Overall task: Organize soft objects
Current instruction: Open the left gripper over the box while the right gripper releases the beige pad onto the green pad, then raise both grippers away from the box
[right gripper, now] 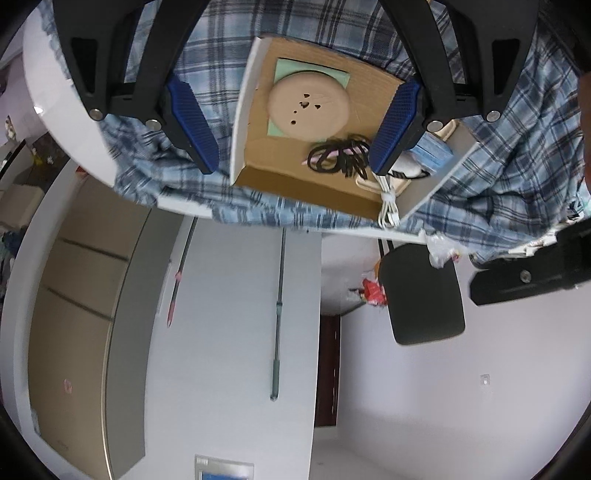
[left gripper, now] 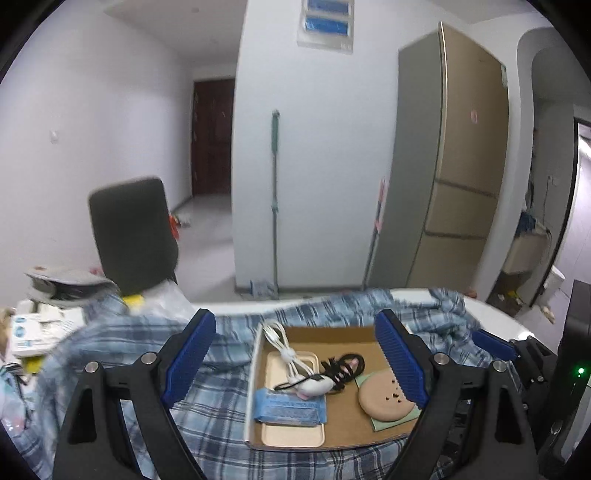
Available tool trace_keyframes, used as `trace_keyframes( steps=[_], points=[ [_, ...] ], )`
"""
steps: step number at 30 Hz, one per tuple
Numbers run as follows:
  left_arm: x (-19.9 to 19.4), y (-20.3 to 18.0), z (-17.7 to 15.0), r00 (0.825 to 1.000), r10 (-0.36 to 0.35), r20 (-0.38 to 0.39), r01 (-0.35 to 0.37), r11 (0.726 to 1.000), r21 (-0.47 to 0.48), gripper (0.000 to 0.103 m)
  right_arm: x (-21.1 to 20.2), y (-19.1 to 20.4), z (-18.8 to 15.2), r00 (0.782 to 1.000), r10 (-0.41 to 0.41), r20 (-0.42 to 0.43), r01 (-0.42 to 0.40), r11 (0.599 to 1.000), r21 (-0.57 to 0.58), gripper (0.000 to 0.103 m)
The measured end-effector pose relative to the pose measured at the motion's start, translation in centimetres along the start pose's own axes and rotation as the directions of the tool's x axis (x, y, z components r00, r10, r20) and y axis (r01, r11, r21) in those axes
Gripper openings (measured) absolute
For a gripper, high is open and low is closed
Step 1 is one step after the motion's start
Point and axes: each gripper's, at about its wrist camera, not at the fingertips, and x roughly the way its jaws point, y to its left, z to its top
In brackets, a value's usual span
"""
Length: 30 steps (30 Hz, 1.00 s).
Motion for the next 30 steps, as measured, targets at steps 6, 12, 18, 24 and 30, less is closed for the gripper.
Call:
trace_keyframes(
  steps=[6, 12, 18, 24, 30],
  points=[
    [-6.1, 0.5, 0.0, 0.995, 0.01, 0.095, -0.009, 1.0, -0.015, 0.09, -5.1, -0.2, 0.1, 0.997, -0.044, 0.068, 0.043, 0.999, 0.014, 0.083],
    [-11.6, 0.3, -1.9, 0.992, -0.023, 0.124, 0.02, 1.0, 0.019, 0.09, -9.8, 1.0, -1.0, 0.993, -0.011, 0.115, 0.014, 1.0, -0.024, 0.086],
    [-15.2, 0.6, -5.4, 0.993, -0.045, 0.112, 0.043, 0.999, 0.027, 0.09, -12.4, 1.8, -2.9, 0.99, 0.037, 0.133, -0.034, 0.999, -0.021, 0.087],
    [-15.7, 1.2, -8.8, 0.993, -0.04, 0.115, 0.039, 0.999, 0.015, 0.09, -12.4, 2.8, -5.5, 0.992, 0.058, 0.109, -0.055, 0.998, -0.024, 0.09],
    [-14.4, 1.4, -10.6, 0.992, -0.073, 0.101, 0.071, 0.997, 0.024, 0.09, -10.8, 3.1, -7.7, 0.996, 0.047, 0.072, -0.046, 0.999, -0.016, 0.09]
  ],
)
